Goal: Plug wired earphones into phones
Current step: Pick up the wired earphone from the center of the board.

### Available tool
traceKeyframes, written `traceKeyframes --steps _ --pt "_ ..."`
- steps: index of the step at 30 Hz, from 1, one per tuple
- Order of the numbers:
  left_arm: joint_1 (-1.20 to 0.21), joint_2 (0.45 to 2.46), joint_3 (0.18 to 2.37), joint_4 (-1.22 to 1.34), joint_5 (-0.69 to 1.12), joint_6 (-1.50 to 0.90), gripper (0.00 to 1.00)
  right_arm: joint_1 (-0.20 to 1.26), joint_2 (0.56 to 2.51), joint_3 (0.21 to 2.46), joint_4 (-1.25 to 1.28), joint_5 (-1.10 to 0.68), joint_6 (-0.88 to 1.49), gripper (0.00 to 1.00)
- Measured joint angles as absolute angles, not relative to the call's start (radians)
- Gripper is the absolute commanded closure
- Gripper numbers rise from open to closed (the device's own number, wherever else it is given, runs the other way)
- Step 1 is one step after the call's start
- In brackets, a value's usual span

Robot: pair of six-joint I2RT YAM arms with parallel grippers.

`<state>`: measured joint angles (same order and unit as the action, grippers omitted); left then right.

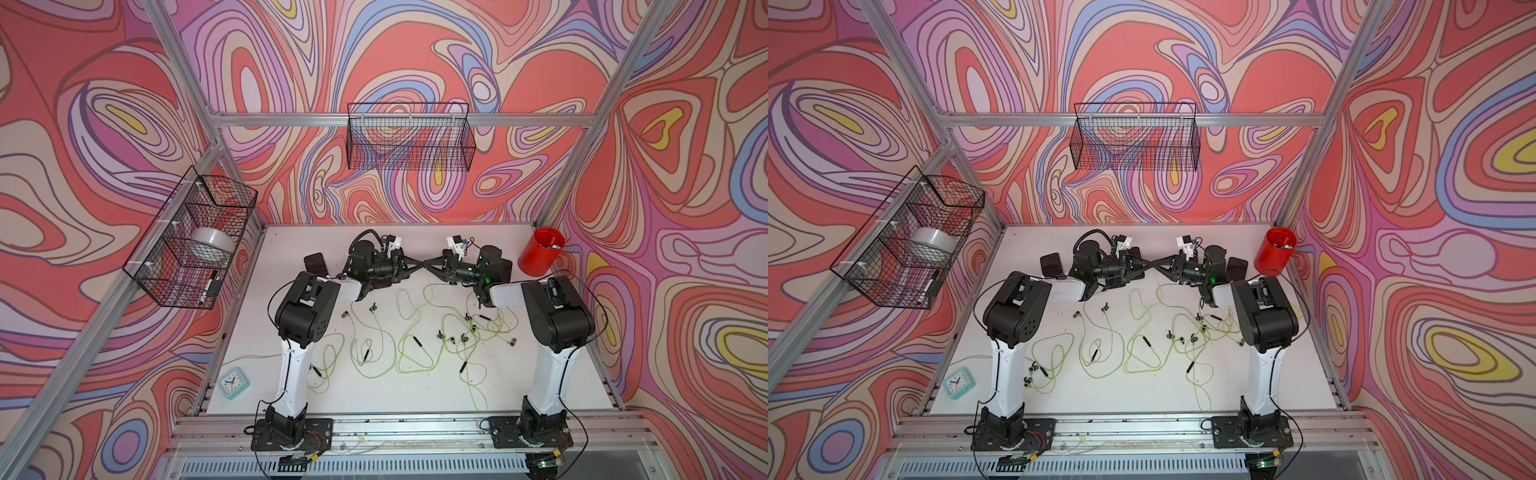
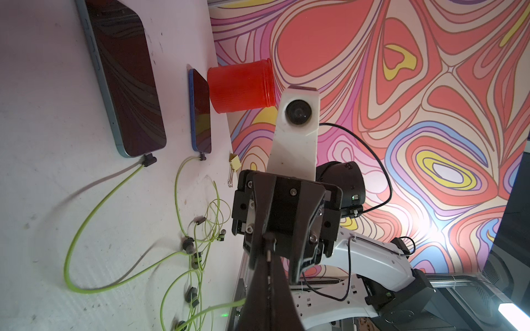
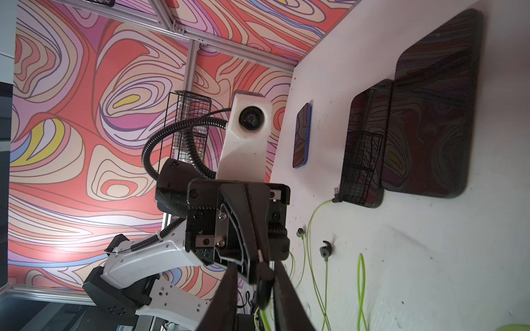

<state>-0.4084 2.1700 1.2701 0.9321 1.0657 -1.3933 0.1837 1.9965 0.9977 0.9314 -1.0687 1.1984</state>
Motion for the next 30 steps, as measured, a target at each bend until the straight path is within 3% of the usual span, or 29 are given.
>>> traceKeyframes --steps 18,21,30 --pt "-0.411 2.17 1.278 0.905 1.066 -1.361 1.0 0.182 2.001 0.995 0.928 -1.07 1.2 0.85" --pt "-0.412 2.17 1.282 0.9 1.066 -1.357 1.0 0.178 2.001 0.995 0.928 -1.073 1.198 0.95" --pt "-0.412 2.17 1.293 0.871 1.065 -1.345 1.0 0.175 2.001 0.995 0.913 -1.073 1.194 1.0"
